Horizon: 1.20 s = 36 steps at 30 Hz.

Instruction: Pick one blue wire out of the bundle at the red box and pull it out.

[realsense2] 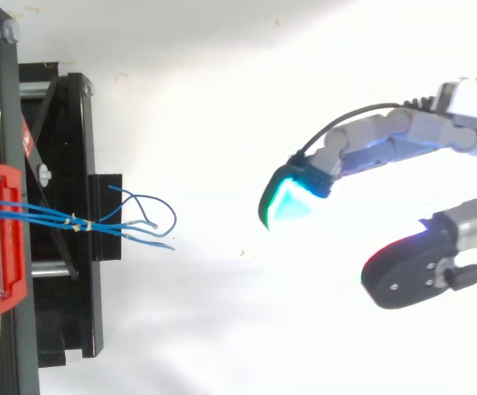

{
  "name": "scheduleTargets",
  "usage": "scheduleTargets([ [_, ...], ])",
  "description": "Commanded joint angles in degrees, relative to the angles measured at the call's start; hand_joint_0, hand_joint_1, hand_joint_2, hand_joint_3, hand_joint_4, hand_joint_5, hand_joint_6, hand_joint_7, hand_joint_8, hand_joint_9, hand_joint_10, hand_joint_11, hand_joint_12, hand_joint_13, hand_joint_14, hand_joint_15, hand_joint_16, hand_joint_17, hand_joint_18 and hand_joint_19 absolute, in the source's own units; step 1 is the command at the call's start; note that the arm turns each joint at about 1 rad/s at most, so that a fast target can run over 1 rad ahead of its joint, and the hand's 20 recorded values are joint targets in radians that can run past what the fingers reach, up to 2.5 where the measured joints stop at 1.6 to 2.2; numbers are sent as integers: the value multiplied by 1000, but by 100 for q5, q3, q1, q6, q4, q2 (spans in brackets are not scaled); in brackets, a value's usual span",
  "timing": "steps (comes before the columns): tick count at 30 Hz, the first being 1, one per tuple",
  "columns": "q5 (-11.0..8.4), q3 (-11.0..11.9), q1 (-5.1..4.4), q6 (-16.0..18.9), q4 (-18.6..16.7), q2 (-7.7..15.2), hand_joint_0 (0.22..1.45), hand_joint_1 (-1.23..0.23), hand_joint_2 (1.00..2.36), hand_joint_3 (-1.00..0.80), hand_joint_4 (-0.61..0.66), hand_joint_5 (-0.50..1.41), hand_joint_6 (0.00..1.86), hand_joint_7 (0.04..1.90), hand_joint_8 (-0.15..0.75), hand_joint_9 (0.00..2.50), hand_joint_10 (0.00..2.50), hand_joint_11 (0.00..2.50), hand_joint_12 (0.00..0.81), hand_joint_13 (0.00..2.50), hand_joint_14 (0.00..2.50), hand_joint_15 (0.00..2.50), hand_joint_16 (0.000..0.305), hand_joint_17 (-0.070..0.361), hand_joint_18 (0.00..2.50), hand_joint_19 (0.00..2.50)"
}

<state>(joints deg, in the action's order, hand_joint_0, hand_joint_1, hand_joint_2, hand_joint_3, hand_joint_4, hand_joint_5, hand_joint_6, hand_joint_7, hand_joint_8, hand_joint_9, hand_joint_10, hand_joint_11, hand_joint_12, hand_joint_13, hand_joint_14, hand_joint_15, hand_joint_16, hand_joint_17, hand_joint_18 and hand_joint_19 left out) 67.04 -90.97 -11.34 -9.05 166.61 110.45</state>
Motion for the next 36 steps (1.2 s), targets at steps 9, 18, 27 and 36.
scheduleTargets([
  [9,-604,27,-27,-132,-824,556,567,-533,1004,-430,361,-164,502,817,322,602,0,92,392,577,7,178,52,116,468,187],
  [18,-991,554,88,-413,-885,1084,571,-534,1004,-429,374,-157,502,826,325,634,0,106,394,610,5,190,51,116,490,195],
  [27,-885,1275,184,-528,-788,1497,573,-534,1004,-429,385,-150,502,826,330,663,2,125,396,629,6,203,51,116,505,199],
  [36,-1017,1828,263,-800,-630,1752,576,-544,1006,-433,387,-147,502,827,328,675,4,123,385,629,6,197,51,115,515,208],
])
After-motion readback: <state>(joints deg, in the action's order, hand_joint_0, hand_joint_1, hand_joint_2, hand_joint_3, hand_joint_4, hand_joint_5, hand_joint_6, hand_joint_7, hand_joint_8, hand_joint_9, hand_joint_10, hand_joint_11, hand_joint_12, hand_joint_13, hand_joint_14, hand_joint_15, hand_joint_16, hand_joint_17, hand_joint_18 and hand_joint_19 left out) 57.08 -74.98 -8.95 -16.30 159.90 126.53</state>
